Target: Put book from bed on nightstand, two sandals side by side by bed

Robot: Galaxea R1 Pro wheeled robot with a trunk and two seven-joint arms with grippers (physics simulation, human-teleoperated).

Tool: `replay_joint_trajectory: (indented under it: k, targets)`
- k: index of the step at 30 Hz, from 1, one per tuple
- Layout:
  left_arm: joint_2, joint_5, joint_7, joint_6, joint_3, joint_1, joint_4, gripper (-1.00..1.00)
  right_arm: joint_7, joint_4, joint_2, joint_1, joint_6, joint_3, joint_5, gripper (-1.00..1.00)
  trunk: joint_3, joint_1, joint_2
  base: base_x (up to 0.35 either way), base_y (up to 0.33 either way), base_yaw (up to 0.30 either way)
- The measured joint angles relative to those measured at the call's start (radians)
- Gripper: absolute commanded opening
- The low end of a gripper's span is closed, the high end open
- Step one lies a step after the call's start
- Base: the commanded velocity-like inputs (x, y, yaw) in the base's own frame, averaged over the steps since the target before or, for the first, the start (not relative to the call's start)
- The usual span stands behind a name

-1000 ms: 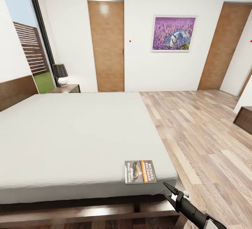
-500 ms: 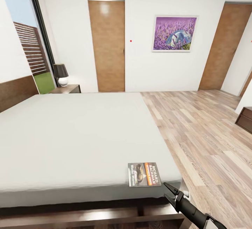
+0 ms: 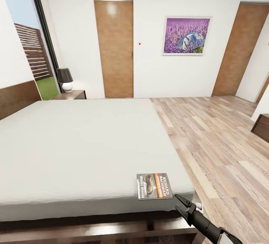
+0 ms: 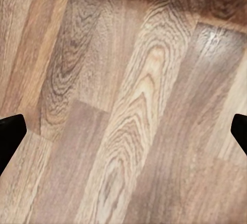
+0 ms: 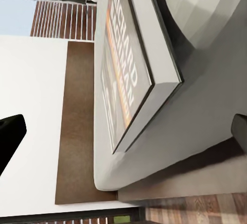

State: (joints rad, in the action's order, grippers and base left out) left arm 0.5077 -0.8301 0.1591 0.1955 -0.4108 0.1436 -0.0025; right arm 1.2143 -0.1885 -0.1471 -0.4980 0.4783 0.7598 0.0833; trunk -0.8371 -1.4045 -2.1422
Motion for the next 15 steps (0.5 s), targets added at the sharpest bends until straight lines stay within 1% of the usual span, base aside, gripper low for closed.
replay_joint_trajectory:
  k: [8, 15]
  targets:
    - [0.000, 0.000, 0.000, 0.000, 0.000, 0.000, 0.000, 1.00, 0.000, -0.001, -0.001, 0.000, 0.000, 0.000, 0.000, 1.00, 0.000, 0.000, 0.000, 0.000, 0.054, 0.000]
    - [0.000, 0.000, -0.001, 0.000, 0.000, 0.000, 0.000, 1.00, -0.001, -0.002, -0.001, 0.000, 0.000, 0.000, 0.000, 1.00, 0.000, 0.000, 0.000, 0.000, 0.017, 0.000]
